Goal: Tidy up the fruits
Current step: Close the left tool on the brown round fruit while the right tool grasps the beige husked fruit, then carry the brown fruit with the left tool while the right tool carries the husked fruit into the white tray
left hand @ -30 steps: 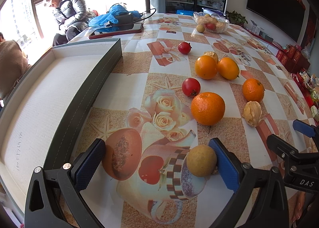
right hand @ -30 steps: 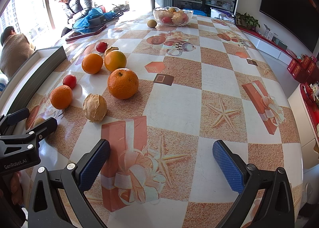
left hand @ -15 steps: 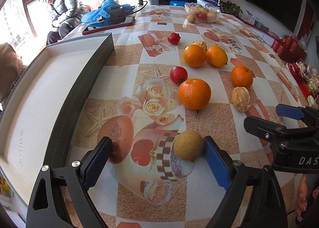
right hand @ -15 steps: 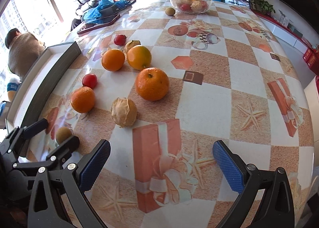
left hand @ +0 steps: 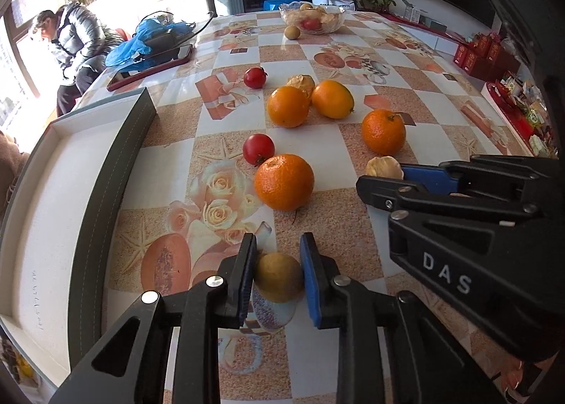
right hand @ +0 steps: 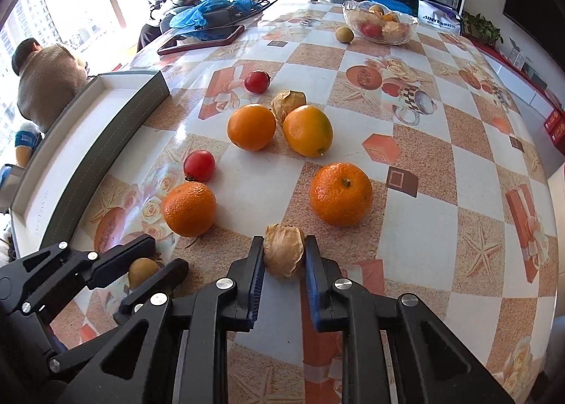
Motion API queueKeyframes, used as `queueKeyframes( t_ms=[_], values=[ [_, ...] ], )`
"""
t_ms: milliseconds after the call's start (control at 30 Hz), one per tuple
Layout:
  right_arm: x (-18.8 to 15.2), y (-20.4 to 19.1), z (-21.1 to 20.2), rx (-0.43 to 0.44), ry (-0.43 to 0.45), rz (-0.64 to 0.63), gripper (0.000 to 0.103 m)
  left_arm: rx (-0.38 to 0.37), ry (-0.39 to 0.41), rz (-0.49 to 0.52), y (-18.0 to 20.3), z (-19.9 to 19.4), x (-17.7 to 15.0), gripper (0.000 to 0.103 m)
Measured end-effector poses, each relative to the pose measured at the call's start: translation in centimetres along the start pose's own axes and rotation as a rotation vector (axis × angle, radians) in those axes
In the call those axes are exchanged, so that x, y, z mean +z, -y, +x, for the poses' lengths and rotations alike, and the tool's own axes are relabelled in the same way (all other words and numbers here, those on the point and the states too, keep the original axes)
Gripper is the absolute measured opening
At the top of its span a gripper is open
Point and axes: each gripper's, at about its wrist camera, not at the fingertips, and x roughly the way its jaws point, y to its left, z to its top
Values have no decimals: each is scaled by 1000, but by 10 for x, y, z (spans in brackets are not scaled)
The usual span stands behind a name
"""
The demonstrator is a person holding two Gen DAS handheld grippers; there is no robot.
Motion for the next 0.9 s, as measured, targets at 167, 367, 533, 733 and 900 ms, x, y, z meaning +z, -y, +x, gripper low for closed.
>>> queueKeyframes(
  t_ms=[167,367,533,733,900],
  values=[
    [-8,25,-16,124,-3,76,22,-117,46,-82,-16,-26,-4,28],
    [-2,30,-34,168,-17,102,23,-77,103,-82,-42,-76,12,28],
    [25,2,-50,247,-5,67,23,-47,89,-173,-97,-109,27,28],
    [64,-65,-57,322,2,-45,23,110,128,-243,-164,-140,29,28],
    [84,-130,-48,373,-28,-151,23,215,104,-318,-211,-135,13,28]
  ],
)
